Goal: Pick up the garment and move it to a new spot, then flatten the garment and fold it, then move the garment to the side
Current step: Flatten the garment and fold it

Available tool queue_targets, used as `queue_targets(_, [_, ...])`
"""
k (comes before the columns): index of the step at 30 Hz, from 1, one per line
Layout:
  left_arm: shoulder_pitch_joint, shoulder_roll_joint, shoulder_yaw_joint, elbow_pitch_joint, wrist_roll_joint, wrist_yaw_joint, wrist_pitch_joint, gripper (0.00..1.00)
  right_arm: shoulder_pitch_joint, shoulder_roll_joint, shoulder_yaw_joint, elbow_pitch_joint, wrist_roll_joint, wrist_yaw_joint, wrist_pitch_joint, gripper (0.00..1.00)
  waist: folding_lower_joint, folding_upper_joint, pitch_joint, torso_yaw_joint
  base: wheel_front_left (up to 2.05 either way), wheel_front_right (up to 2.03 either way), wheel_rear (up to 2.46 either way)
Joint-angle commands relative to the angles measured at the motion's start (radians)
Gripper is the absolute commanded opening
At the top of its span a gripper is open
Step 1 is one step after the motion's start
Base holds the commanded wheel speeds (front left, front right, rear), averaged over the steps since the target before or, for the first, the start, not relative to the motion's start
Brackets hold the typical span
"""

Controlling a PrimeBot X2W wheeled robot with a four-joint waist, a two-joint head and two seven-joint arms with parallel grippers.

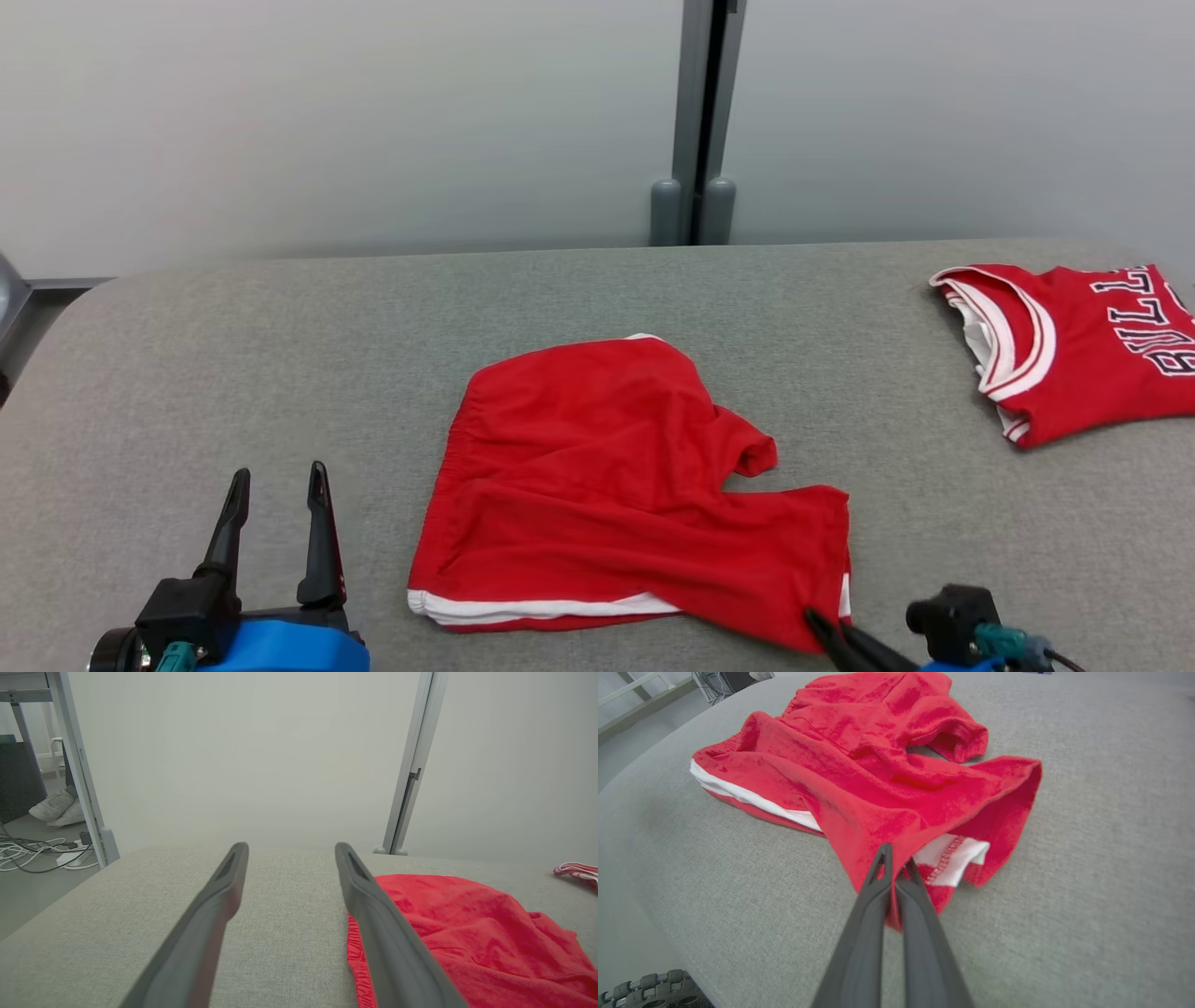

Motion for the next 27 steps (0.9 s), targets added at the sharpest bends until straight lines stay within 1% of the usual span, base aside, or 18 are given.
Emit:
queue_targets(1, [0.011,-0.001,-0.002,-0.002,-0.002,0.002,-0.005,1.0,0.043,-0.008,-0.016,-0.038,0.014,0.0,0.029,0.0,0.0002,-0.0001,-0.005,-0.012,0.0,0.0,0.0])
queue_targets(5, [0.009,-0.001,-0.003,-0.003,-0.005,0.0,-0.005,1.0,0.139,-0.012,-0.055,-0.15,0.058,0.0,0.139,0.0,0.0002,-0.0001,-0.004,-0.028,0.0,0.0,0.0])
queue_targets(8, [0.003,-0.001,-0.004,0.0,-0.003,-0.002,-0.005,1.0,0.195,-0.023,-0.062,-0.223,0.104,0.0,0.231,0.0,0.0002,-0.0001,-0.002,-0.034,0.0,0.0,0.0])
queue_targets(12, [-0.004,-0.001,-0.005,0.001,0.0,-0.005,-0.005,1.0,0.234,-0.037,-0.087,-0.308,0.131,0.0,0.305,0.0,0.0002,-0.0001,0.0,-0.036,0.0,0.0,0.0])
queue_targets(16, [-0.01,-0.001,-0.005,0.003,0.001,-0.007,-0.005,1.0,0.239,-0.035,-0.127,-0.349,0.113,0.0,0.321,0.0,0.0002,-0.0001,0.002,-0.03,0.0,0.0,0.0])
queue_targets(20, [-0.012,-0.001,-0.008,0.006,-0.001,-0.009,-0.005,1.0,0.211,-0.029,-0.16,-0.349,0.094,0.0,0.32,0.0,0.0002,-0.0001,0.003,-0.019,0.0,0.0,0.0])
queue_targets(23, [-0.017,-0.001,-0.009,0.007,-0.001,-0.009,-0.005,1.0,0.175,-0.018,-0.182,-0.326,0.079,0.0,0.295,0.0,0.0002,-0.0001,0.006,-0.008,0.0,0.0,0.0])
queue_targets(27, [-0.024,-0.001,-0.011,0.007,0.002,-0.011,-0.005,1.0,0.106,-0.005,-0.199,-0.257,0.062,0.0,0.257,0.0,0.0002,-0.0001,0.014,0.01,0.0,0.0,0.0])
